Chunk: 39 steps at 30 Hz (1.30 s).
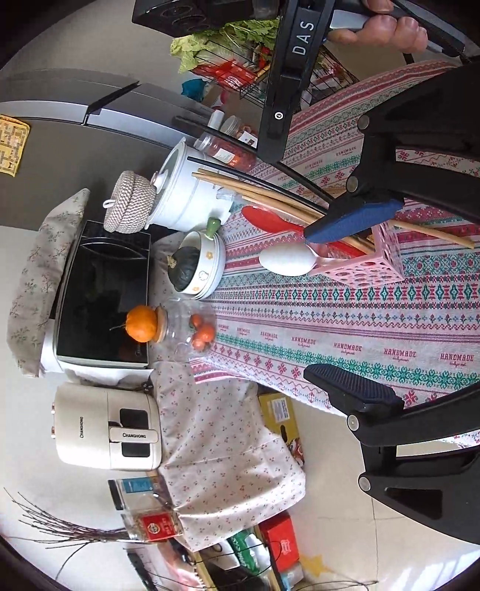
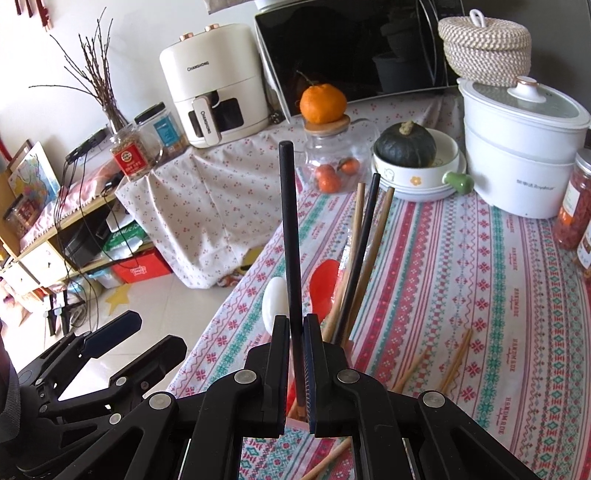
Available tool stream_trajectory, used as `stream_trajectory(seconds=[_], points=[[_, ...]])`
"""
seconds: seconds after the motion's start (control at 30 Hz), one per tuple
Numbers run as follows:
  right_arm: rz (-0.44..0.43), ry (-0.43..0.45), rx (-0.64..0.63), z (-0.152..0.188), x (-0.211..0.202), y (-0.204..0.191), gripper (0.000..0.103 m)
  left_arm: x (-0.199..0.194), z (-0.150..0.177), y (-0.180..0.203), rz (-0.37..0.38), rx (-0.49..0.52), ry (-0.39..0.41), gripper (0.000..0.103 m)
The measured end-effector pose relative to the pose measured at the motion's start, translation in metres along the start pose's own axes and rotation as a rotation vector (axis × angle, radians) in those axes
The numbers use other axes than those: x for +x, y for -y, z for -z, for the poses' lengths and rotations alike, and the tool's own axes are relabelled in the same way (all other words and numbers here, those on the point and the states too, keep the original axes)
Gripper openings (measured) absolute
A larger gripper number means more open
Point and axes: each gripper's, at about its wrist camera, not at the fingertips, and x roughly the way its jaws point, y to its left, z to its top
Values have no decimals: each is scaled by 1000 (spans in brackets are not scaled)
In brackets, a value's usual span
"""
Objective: Organize utensils
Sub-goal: 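Open both grippers to release the chopsticks into the pink basket, then reach the left gripper down and grasp a loose wooden chopstick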
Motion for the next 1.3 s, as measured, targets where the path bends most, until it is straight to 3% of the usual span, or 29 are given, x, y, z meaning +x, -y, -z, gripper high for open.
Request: stream_trajectory(seconds=[0.07, 0.2, 0.5, 0.93, 1.3], points=[[-6, 1, 4, 0, -1, 1, 17, 2, 2, 0, 11, -6, -19, 72], [-6, 49, 35, 0, -17, 10, 55, 4, 5, 2, 35, -21, -46, 76], [29, 152, 112, 4, -68, 46, 83, -1, 10, 27, 63, 31, -67, 78], [208, 52, 229, 35, -85, 116, 91, -8, 19, 86, 105, 177, -120, 82], [316, -46, 313, 56, -92, 161, 91, 9, 18, 138, 155, 275, -226, 82]])
